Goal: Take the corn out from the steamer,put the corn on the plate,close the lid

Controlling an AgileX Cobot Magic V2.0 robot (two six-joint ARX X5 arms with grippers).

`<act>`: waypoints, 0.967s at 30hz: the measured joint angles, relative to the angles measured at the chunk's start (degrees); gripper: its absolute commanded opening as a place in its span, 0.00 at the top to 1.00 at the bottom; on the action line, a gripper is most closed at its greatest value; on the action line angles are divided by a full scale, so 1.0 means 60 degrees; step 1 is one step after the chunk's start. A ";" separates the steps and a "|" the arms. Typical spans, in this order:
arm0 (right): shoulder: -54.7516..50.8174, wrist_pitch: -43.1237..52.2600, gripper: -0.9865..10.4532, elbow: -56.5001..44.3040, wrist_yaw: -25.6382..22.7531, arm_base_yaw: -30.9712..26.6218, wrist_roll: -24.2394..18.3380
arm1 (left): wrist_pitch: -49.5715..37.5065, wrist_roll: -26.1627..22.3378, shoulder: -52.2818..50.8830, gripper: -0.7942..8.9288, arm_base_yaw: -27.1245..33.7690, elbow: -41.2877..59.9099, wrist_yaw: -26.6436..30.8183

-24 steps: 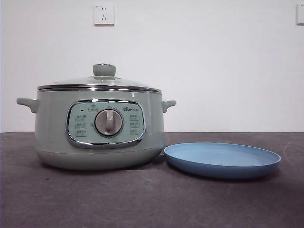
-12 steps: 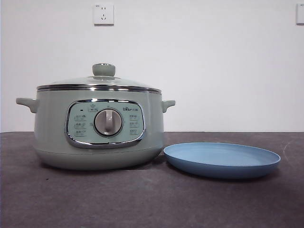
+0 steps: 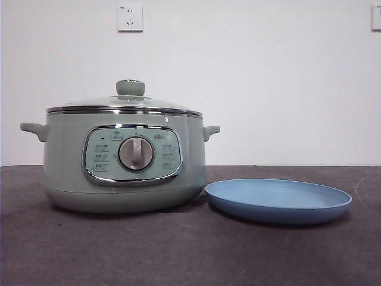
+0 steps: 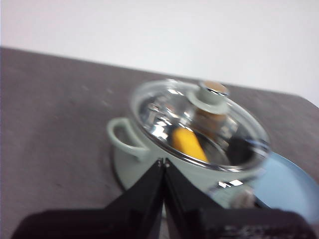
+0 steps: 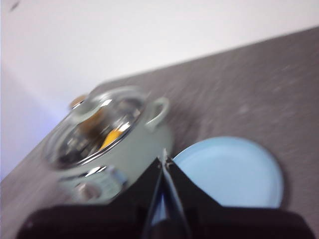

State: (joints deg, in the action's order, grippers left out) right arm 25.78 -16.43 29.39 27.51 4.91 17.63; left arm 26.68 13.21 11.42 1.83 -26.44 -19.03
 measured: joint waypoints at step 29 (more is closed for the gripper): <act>0.4084 -0.6105 0.36 0.4747 0.2379 0.0255 -0.4222 | 0.2565 -0.1096 0.3144 0.34 0.0000 -0.2656 -0.2619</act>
State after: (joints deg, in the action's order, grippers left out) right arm 50.28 -53.06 57.87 41.78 6.44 -7.70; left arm 42.06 6.63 30.28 1.83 -42.37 -34.74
